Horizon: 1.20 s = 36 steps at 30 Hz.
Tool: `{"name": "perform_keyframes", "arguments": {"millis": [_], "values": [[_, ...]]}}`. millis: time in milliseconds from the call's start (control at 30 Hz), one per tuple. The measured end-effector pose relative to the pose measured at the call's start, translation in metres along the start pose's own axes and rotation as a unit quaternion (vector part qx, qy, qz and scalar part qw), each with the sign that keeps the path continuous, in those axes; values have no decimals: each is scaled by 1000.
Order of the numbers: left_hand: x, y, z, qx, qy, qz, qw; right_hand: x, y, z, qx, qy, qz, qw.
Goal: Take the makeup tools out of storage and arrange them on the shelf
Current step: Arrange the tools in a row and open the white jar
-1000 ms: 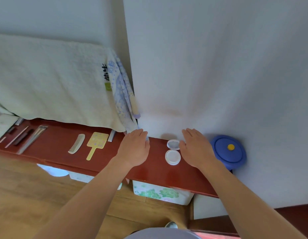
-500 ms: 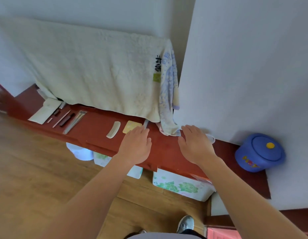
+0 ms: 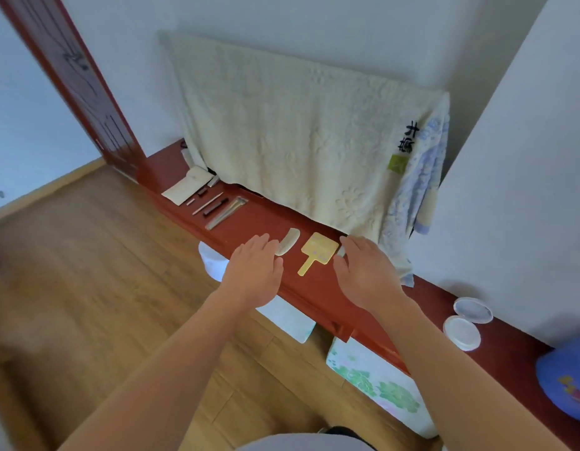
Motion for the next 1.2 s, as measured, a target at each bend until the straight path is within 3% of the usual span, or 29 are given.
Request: {"name": "perform_keyframes", "arguments": {"millis": [333, 700, 867, 1000, 1100, 1200], "values": [[65, -21, -29, -38, 4, -142, 989, 62, 54, 20, 58, -4, -125, 990], [163, -68, -70, -96, 15, -224, 970, 178, 75, 45, 75, -3, -212, 974], [233, -91, -85, -92, 5, -257, 962, 251, 82, 66, 62, 34, -207, 976], [294, -108, -95, -87, 9, -277, 957, 295, 87, 99, 124, 49, -179, 975], [331, -120, -101, -80, 7, -284, 955, 334, 88, 96, 69, 65, -173, 980], [361, -126, -106, -80, 2, -290, 954, 358, 92, 107, 78, 45, -176, 980]]}}
Point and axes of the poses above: each hand's wrist, its own y-axis towards the middle knuckle, its own z-axis out of the palm, x = y × z, the point moved 7 cm from there along y, towards the middle knuckle, and after that the axes turned 3 degrees about -x, right-handed, at the moved point
